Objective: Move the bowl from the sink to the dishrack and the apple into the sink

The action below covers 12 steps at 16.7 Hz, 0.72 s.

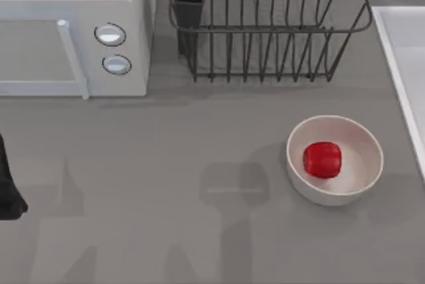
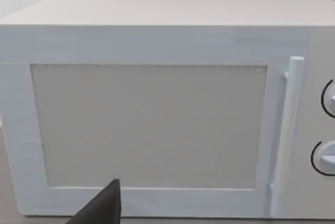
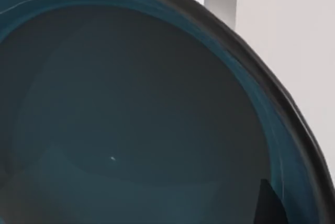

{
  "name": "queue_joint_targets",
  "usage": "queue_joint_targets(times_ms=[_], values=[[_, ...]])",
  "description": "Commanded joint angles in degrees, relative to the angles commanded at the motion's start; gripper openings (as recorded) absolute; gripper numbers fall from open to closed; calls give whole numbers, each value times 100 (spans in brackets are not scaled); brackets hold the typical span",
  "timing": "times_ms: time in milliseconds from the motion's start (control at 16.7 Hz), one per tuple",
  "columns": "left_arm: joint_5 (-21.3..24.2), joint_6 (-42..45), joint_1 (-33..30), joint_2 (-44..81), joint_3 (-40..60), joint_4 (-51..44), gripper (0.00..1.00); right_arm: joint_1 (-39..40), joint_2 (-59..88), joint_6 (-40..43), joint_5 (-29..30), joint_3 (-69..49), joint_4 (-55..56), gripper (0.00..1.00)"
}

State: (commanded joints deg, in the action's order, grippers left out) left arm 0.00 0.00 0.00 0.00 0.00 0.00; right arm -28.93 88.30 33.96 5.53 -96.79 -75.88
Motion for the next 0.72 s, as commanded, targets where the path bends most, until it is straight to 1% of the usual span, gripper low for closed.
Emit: queue_joint_targets(times_ms=[180,480,720], values=[[0,0,0,0,0,0,100,1410,216,-816,737,-39,1297,0],[0,0,0,0,0,0,100,4058,662,-2184,2070,120,3730,0],[0,0,0,0,0,0,100,5910,830,-2972,3064,240,5672,0]])
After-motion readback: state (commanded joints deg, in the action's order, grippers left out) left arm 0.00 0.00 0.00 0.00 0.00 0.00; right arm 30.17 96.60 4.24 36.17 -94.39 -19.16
